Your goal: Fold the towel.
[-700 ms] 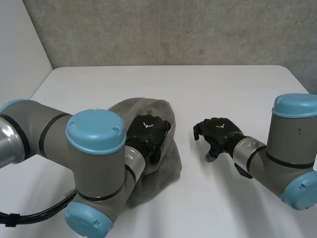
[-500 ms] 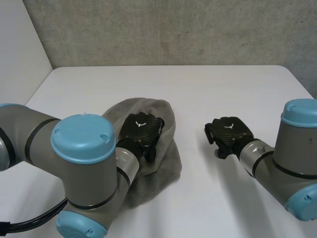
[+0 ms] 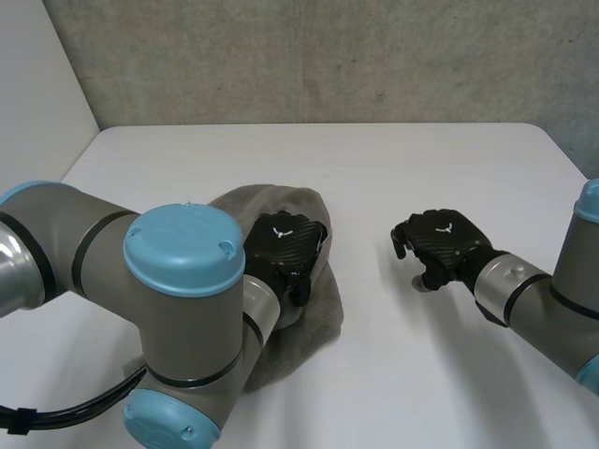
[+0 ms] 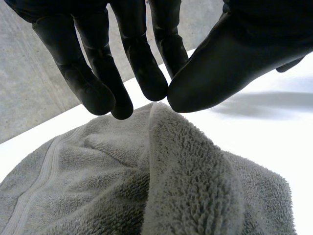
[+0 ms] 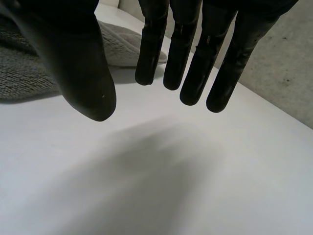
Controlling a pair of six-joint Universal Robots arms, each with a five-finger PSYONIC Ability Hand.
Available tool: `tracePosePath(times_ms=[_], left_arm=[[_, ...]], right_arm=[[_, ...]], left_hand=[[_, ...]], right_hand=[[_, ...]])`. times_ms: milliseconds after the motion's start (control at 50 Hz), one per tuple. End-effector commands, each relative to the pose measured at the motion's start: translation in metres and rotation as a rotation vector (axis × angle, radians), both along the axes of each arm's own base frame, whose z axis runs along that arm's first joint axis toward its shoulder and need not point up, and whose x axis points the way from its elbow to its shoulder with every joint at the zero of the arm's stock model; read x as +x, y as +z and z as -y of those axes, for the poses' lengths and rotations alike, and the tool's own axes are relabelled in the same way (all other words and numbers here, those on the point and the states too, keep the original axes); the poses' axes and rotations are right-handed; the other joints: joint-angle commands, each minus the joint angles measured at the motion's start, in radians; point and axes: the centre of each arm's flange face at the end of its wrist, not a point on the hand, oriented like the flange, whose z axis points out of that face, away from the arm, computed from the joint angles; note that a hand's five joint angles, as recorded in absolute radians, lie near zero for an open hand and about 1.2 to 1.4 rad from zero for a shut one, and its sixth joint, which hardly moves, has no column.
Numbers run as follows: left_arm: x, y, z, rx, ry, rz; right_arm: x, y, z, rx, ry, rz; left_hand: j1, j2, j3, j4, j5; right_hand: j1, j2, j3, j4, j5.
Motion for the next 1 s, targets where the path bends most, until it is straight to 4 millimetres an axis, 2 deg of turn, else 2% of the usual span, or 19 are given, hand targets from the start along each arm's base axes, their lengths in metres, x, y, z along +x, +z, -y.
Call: tracePosePath(times_ms=[20, 160, 240, 260, 280, 300, 320, 380, 400, 440, 520, 540, 560, 620, 680, 720, 900, 1000], left_arm=[[0.000, 0.001, 0.000, 0.004, 0.000, 0.003], [0.002, 0.013, 0.005, -0.019, 0.012, -0.019], [0.004, 0.026, 0.004, -0.040, 0.015, -0.038], [0.006, 0.032, 0.004, -0.043, 0.020, -0.044], [0.007, 0.032, 0.004, -0.043, 0.020, -0.044], [0.012, 0.038, 0.005, -0.042, 0.031, -0.045], [0.012, 0.038, 0.005, -0.042, 0.031, -0.045], [0.033, 0.047, 0.013, -0.032, 0.093, -0.034], [0.033, 0.047, 0.013, -0.032, 0.093, -0.034], [0.048, 0.049, 0.014, -0.017, 0.127, -0.019], [0.063, 0.049, 0.011, -0.002, 0.156, -0.004], [0.071, 0.047, 0.010, 0.007, 0.173, 0.005], [0.071, 0.047, 0.010, 0.007, 0.173, 0.005], [0.095, 0.036, 0.002, 0.047, 0.217, 0.039], [0.102, 0.032, -0.001, 0.059, 0.227, 0.051], [0.110, 0.023, -0.011, 0.089, 0.234, 0.078], [0.126, 0.000, -0.033, 0.159, 0.232, 0.142], [0.129, -0.009, -0.034, 0.177, 0.240, 0.153]], right_arm=[[-0.005, 0.000, 0.006, -0.003, -0.022, 0.000], [-0.005, 0.010, 0.016, -0.043, -0.039, 0.007], [0.001, 0.024, 0.023, -0.090, -0.019, 0.020], [0.003, 0.029, 0.027, -0.109, -0.012, 0.029], [0.003, 0.029, 0.027, -0.110, -0.012, 0.029], [0.005, 0.035, 0.031, -0.133, -0.005, 0.037], [0.005, 0.035, 0.031, -0.133, -0.005, 0.037], [0.012, 0.047, 0.047, -0.182, 0.026, 0.060], [0.012, 0.047, 0.047, -0.182, 0.026, 0.060], [0.023, 0.049, 0.050, -0.176, 0.081, 0.071], [0.037, 0.051, 0.047, -0.156, 0.163, 0.085], [0.044, 0.049, 0.046, -0.141, 0.200, 0.092], [0.044, 0.049, 0.046, -0.141, 0.200, 0.093], [0.062, 0.039, 0.040, -0.109, 0.276, 0.099], [0.068, 0.035, 0.037, -0.101, 0.297, 0.099], [0.077, 0.022, 0.030, -0.071, 0.328, 0.092], [0.093, -0.004, 0.020, -0.012, 0.389, 0.077], [0.096, -0.016, 0.020, -0.008, 0.411, 0.049]], left_hand=[[-0.223, -0.243, -0.266, -0.239, -0.446], [-0.379, -0.399, -0.422, -0.395, -0.602], [-0.461, -0.481, -0.504, -0.476, -0.684], [-0.575, -0.594, -0.617, -0.590, -0.798], [-0.576, -0.595, -0.618, -0.591, -0.799], [-0.744, -0.764, -0.787, -0.760, -0.968], [-0.746, -0.766, -0.789, -0.762, -0.969], [-1.077, -1.096, -1.119, -1.092, -1.300], [-1.078, -1.097, -1.120, -1.093, -1.301], [-1.224, -1.244, -1.266, -1.239, -1.447], [-1.315, -1.335, -1.358, -1.331, -1.539], [-1.324, -1.344, -1.367, -1.340, -1.548], [-1.325, -1.344, -1.367, -1.340, -1.548], [-1.325, -1.344, -1.367, -1.340, -1.548], [-1.322, -1.341, -1.364, -1.337, -1.545], [-1.313, -1.332, -1.355, -1.328, -1.536], [-1.204, -1.224, -1.247, -1.220, -1.428], [-1.155, -1.174, -1.197, -1.170, -1.378]], right_hand=[[-0.032, -0.045, -0.033, -0.028, -0.009], [-0.038, -0.051, -0.039, -0.034, -0.015], [-0.041, -0.054, -0.042, -0.037, -0.018], [-0.044, -0.057, -0.045, -0.040, -0.021], [-0.044, -0.057, -0.045, -0.040, -0.021], [-0.061, -0.074, -0.062, -0.058, -0.039], [-0.062, -0.075, -0.062, -0.058, -0.039], [-0.202, -0.215, -0.203, -0.198, -0.179], [-0.202, -0.216, -0.203, -0.199, -0.180], [-0.278, -0.292, -0.279, -0.275, -0.256], [-0.285, -0.298, -0.285, -0.281, -0.262], [-0.285, -0.298, -0.285, -0.281, -0.262], [-0.285, -0.298, -0.285, -0.281, -0.262], [-0.285, -0.298, -0.285, -0.281, -0.262], [-0.285, -0.298, -0.285, -0.281, -0.262], [-0.285, -0.298, -0.285, -0.281, -0.262], [-0.276, -0.289, -0.277, -0.272, -0.253], [-0.264, -0.277, -0.265, -0.260, -0.241]])
